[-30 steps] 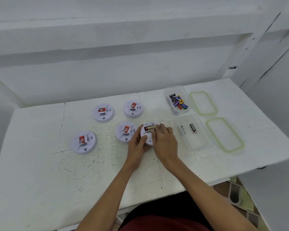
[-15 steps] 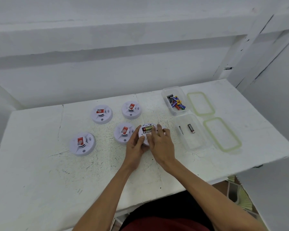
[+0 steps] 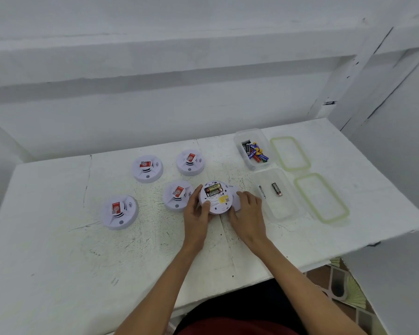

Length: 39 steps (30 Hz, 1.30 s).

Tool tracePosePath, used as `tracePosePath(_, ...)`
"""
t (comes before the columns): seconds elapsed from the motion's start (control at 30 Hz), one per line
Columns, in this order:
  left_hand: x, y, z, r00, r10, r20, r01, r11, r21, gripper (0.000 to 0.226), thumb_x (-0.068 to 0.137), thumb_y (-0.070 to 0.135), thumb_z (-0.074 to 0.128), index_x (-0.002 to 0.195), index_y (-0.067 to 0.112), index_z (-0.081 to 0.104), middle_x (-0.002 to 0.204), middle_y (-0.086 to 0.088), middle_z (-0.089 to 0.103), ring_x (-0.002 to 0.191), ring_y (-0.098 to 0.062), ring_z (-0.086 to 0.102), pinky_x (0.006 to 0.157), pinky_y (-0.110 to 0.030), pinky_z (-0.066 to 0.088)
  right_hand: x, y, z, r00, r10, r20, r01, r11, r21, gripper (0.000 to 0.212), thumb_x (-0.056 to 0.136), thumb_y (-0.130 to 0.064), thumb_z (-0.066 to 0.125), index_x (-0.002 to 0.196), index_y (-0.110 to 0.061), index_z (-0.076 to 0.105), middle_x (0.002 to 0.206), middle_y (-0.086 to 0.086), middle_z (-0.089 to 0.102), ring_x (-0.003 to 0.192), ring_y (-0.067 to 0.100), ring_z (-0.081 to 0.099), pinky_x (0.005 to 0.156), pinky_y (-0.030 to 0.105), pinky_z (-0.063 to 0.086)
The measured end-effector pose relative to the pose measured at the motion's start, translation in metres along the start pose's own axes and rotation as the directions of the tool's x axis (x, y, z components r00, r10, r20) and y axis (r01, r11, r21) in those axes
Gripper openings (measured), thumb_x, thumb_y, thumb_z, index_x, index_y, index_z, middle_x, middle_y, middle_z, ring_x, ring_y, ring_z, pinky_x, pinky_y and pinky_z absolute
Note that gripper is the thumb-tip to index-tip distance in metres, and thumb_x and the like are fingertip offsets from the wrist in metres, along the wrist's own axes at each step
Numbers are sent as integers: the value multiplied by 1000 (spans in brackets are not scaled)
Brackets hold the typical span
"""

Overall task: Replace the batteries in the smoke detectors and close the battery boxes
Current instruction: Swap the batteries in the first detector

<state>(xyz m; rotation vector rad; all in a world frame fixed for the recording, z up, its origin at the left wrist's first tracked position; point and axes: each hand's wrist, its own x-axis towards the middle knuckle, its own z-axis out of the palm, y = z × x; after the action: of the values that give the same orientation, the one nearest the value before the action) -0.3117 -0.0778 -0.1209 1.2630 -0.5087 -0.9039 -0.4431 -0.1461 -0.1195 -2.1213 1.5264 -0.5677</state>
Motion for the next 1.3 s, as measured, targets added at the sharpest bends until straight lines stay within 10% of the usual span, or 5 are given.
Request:
tracePosePath(0.27, -3, -1, -2, 996, 53, -75, -51, 999, 18, 47, 104, 1, 55, 147, 20, 52, 142, 8, 62, 130, -13, 61, 95, -46, 61, -5, -3, 2, 994, -103, -29, 97, 982, -163, 49, 83, -51, 62, 126, -27, 61, 131, 10, 53, 121, 29, 40, 87, 40, 50)
tracePosePath(0.73, -3, -1, -2, 997, 59, -58, -56, 997, 47, 47, 103, 2, 56, 140, 31, 56, 137, 11, 65, 129, -17, 62, 96, -48, 60, -2, -8, -4, 1000, 24, -18, -28, 969, -246, 44, 78, -47, 70, 87, -4, 64, 94, 12, 57, 94, 30, 49, 62, 33, 37)
tracePosePath(1.0, -4, 1, -3, 998, 45, -39, -44, 998, 45, 50, 104, -1, 53, 149, 21, 51, 143, 2, 62, 129, -15, 62, 93, -40, 62, -13, -12, -23, 984, 157, -90, -148, 984, 95, 27, 77, -37, 70, 88, -13, 64, 100, -3, 54, 84, 13, 55, 68, 13, 36)
tracePosePath(1.3, -3, -2, -4, 1000, 18, 3, -18, 996, 87, 49, 106, 8, 54, 151, 27, 51, 143, 1, 64, 125, -19, 66, 98, -55, 58, -11, -29, -19, 987, -73, -144, 99, 978, 184, 30, 76, -28, 75, 98, -19, 58, 107, -7, 54, 97, 8, 53, 74, 10, 41)
